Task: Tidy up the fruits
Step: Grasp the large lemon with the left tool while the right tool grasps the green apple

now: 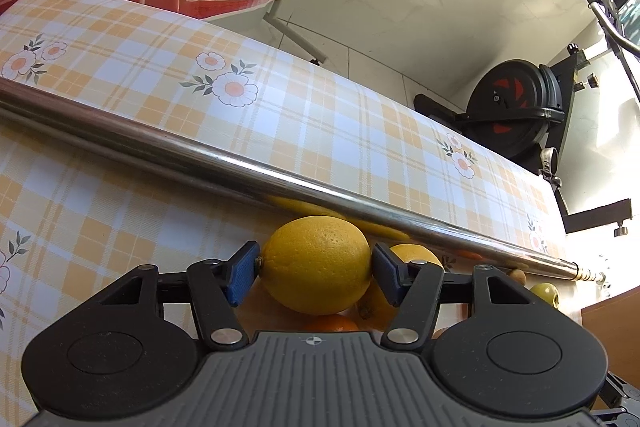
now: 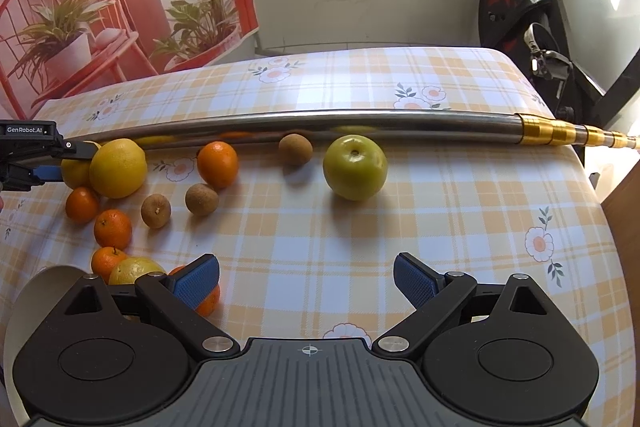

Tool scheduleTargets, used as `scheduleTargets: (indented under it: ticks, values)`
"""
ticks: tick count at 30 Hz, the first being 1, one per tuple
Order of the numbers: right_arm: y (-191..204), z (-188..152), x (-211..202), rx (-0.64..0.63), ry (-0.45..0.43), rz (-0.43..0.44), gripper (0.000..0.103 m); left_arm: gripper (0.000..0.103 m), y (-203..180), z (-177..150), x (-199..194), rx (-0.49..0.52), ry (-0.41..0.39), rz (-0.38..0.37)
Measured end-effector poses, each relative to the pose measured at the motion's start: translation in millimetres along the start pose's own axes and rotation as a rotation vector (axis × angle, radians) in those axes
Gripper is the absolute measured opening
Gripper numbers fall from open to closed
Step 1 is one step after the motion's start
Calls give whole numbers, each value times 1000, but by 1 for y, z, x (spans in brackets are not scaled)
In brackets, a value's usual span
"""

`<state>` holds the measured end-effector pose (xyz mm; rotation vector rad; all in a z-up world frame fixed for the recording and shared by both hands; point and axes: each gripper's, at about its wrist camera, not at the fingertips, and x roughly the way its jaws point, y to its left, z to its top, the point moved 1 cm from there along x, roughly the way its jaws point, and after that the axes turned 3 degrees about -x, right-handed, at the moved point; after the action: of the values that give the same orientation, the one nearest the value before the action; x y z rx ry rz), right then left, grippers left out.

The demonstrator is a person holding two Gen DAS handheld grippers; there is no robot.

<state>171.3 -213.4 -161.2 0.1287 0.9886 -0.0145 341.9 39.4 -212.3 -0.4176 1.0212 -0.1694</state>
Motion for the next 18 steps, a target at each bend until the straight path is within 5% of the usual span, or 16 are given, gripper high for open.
scheduleTargets:
  ticks: [14, 18]
  values:
    - [-16, 24, 31, -134, -127, -89, 73, 64, -4, -14, -49, 146, -101, 54]
    - [-12, 38, 53, -191, -99, -125, 65, 64, -7, -19, -58, 166, -112, 49]
